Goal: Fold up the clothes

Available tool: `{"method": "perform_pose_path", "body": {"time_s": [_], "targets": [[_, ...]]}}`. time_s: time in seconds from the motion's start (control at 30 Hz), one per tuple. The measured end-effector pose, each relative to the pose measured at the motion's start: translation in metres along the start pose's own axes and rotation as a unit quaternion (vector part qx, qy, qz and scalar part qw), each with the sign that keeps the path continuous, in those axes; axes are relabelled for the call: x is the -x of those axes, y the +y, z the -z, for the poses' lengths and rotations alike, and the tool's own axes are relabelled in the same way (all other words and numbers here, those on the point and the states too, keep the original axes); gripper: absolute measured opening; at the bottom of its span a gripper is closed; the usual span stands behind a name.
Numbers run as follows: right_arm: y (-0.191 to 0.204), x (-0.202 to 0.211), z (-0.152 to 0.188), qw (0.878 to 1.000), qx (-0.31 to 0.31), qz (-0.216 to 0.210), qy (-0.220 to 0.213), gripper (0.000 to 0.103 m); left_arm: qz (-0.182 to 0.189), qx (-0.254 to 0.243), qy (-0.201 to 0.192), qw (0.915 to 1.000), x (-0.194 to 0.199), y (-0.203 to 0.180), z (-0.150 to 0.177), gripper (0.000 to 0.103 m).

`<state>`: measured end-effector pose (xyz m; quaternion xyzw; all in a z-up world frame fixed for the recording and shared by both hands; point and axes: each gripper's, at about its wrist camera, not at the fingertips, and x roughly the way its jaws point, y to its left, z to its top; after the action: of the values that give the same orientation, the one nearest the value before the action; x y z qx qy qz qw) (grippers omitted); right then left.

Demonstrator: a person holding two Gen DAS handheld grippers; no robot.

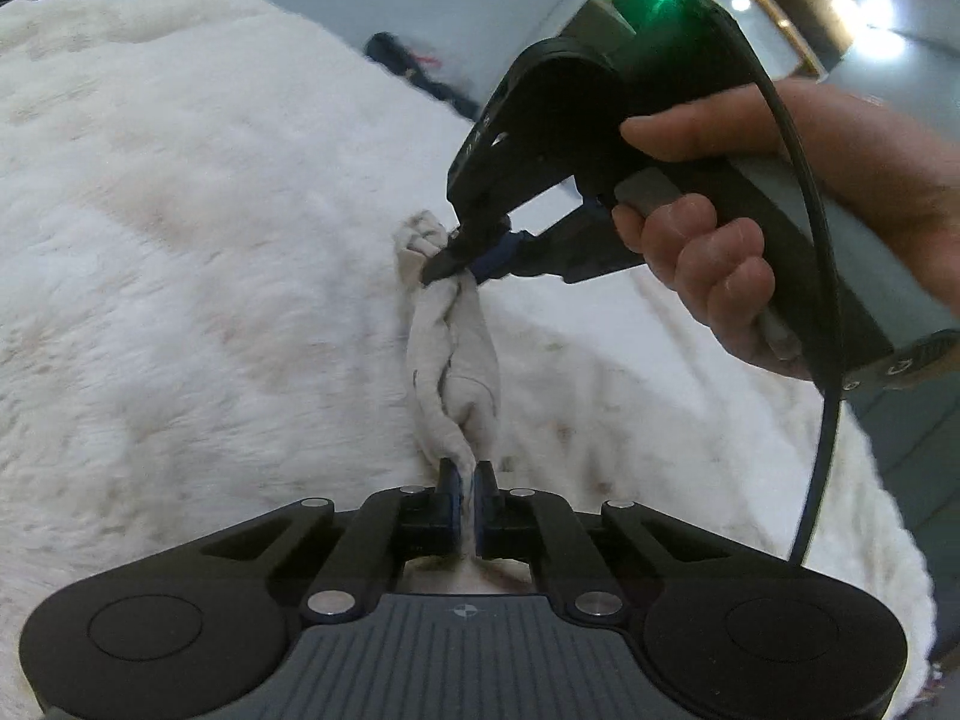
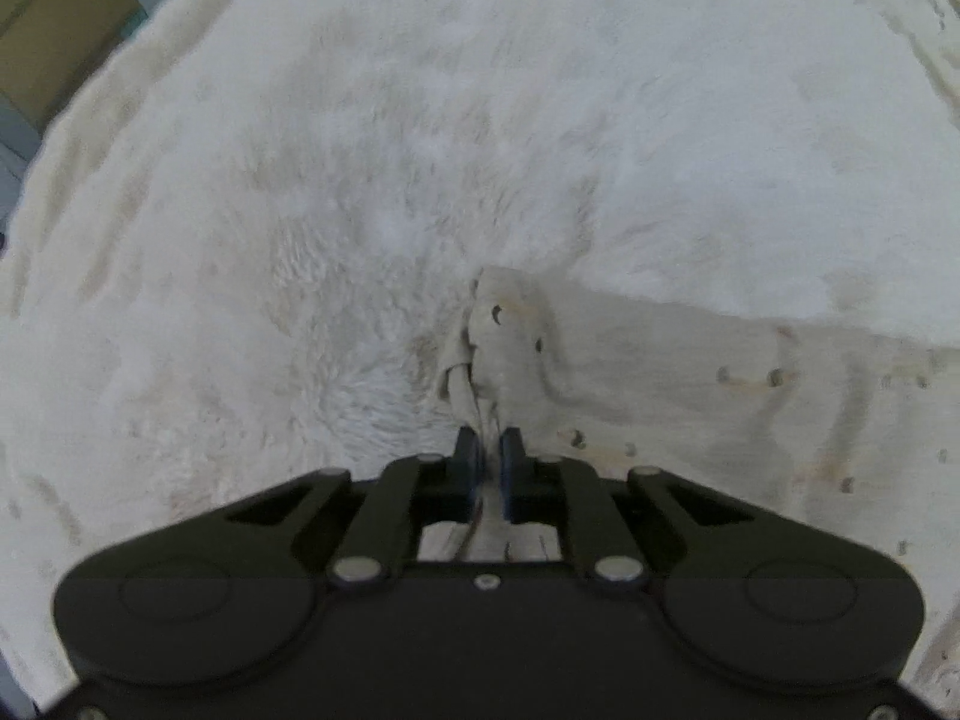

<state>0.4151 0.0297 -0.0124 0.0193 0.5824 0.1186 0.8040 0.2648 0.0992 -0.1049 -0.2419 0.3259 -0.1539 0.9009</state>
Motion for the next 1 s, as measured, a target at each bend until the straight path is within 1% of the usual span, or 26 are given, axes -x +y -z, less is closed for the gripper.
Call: {"method": "perform_pose_path", "body": {"time_s": [0.03, 0.07, 0.1, 0.13, 0.17, 0.23, 0.27, 0.37, 0.43, 0.53, 0.6, 0.67, 0.7, 0.73, 0.77, 0.8, 0.83, 0.9, 1.0], "targets": [[-0.005, 0.009, 0.002, 1.000, -0.005, -0.008, -0.004, 0.006, 0.006, -0.010, -0.003, 0.9999, 0.000, -0.007, 0.000, 0.006], [-0.008, 0.016, 0.000, 1.000, -0.004, -0.012, -0.008, 0.006, 0.012, -0.026, -0.007, 0.9996, 0.003, -0.017, 0.000, 0.020], [-0.010, 0.023, -0.001, 1.000, -0.003, -0.016, -0.012, 0.006, 0.014, -0.036, -0.010, 0.9992, 0.005, -0.024, 0.000, 0.057], [-0.012, 0.029, -0.003, 1.000, -0.002, -0.019, -0.016, 0.006, 0.010, -0.041, -0.018, 0.9989, 0.007, -0.028, 0.001, 0.079], [-0.016, 0.033, -0.002, 1.000, -0.003, -0.024, -0.017, 0.006, -0.001, -0.051, -0.035, 0.9981, 0.011, -0.031, 0.004, 0.099], [-0.016, 0.034, -0.006, 0.999, -0.002, -0.028, -0.016, 0.006, -0.023, -0.069, -0.066, 0.9952, 0.017, -0.037, 0.009, 0.099], [-0.017, 0.034, -0.008, 0.999, -0.002, -0.030, -0.016, 0.006, -0.035, -0.074, -0.072, 0.9941, 0.015, -0.038, 0.010, 0.099], [-0.014, 0.032, -0.009, 0.999, 0.001, -0.041, -0.015, 0.006, -0.060, -0.070, -0.080, 0.9925, -0.003, -0.034, 0.005, 0.096], [-0.011, 0.029, -0.011, 0.999, 0.004, -0.045, -0.015, 0.006, -0.069, -0.066, -0.083, 0.9919, -0.016, -0.034, 0.002, 0.096], [-0.009, 0.030, -0.013, 0.999, 0.008, -0.050, -0.016, 0.006, -0.101, -0.101, -0.089, 0.9858, -0.022, -0.042, -0.005, 0.096], [-0.011, 0.034, -0.015, 0.998, 0.009, -0.057, -0.018, 0.006, -0.095, -0.093, -0.090, 0.9870, -0.019, -0.038, -0.005, 0.096], [-0.013, 0.038, -0.017, 0.998, 0.009, -0.064, -0.019, 0.006, -0.084, -0.077, -0.079, 0.9904, -0.021, -0.031, -0.005, 0.096], [-0.014, 0.038, -0.017, 0.998, 0.010, -0.066, -0.018, 0.006, -0.076, -0.069, -0.072, 0.9921, -0.023, -0.028, -0.005, 0.090], [-0.015, 0.038, -0.017, 0.998, 0.011, -0.068, -0.017, 0.006, -0.066, -0.066, -0.066, 0.9934, -0.024, -0.027, -0.003, 0.077], [-0.016, 0.039, -0.017, 0.997, 0.012, -0.069, -0.016, 0.006, -0.056, -0.064, -0.061, 0.9945, -0.025, -0.026, -0.001, 0.037], [-0.017, 0.039, -0.017, 0.997, 0.013, -0.071, -0.015, 0.006, -0.051, -0.067, -0.056, 0.9949, -0.025, -0.027, 0.001, 0.007], [-0.018, 0.039, -0.017, 0.997, 0.013, -0.074, -0.013, 0.006, -0.054, -0.079, -0.052, 0.9940, -0.024, -0.032, 0.002, 0.006], [-0.024, 0.043, -0.017, 0.996, 0.011, -0.084, -0.010, 0.006, -0.061, -0.101, -0.045, 0.9920, -0.021, -0.042, 0.005, 0.005], [-0.032, 0.049, -0.017, 0.995, 0.008, -0.102, -0.005, 0.006, -0.075, -0.109, -0.042, 0.9902, -0.007, -0.055, 0.007, 0.006]]}}
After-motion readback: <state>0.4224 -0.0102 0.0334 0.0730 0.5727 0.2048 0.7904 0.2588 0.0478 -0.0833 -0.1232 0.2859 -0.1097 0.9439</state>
